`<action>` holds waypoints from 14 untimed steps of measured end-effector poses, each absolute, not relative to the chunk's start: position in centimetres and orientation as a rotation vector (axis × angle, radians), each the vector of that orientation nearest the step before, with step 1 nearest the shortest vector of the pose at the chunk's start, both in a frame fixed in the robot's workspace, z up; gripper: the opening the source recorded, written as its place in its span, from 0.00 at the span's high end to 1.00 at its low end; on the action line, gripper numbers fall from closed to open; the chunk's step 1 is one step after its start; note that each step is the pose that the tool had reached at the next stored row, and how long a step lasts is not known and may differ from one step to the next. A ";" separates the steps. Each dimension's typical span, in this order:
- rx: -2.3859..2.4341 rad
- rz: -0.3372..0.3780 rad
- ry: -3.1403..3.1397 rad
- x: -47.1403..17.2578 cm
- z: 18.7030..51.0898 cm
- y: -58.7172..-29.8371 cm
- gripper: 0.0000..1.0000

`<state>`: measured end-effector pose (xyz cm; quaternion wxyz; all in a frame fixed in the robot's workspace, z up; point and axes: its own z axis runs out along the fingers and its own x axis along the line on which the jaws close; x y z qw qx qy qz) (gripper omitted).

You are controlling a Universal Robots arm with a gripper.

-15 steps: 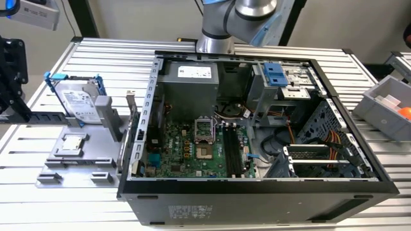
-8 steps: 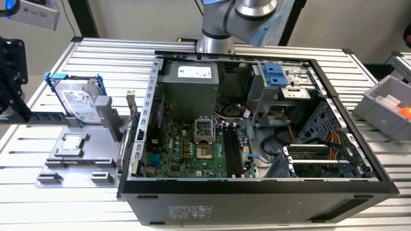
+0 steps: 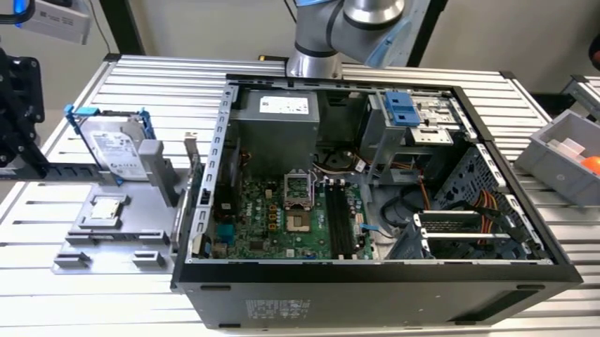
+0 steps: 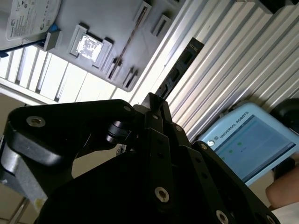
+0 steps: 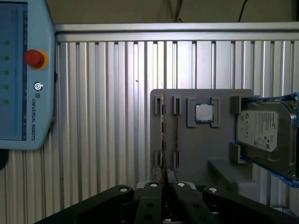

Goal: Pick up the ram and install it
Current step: 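Pick up the ram and move it above insertion slot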

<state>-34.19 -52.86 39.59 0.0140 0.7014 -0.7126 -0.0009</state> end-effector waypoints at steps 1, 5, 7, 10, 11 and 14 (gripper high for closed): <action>2.184 -0.003 -2.219 -34.1 39.6 -52.9 1.00; 2.184 -0.003 -2.219 -33.6 39.6 -52.9 1.00; 2.184 -0.003 -2.219 -33.4 39.6 -52.9 1.00; 2.184 -0.003 -2.219 -33.1 39.6 -52.9 1.00; 2.184 -0.003 -2.219 -33.0 39.6 -52.9 1.00; 2.184 -0.004 -2.219 -32.7 39.6 -52.9 1.00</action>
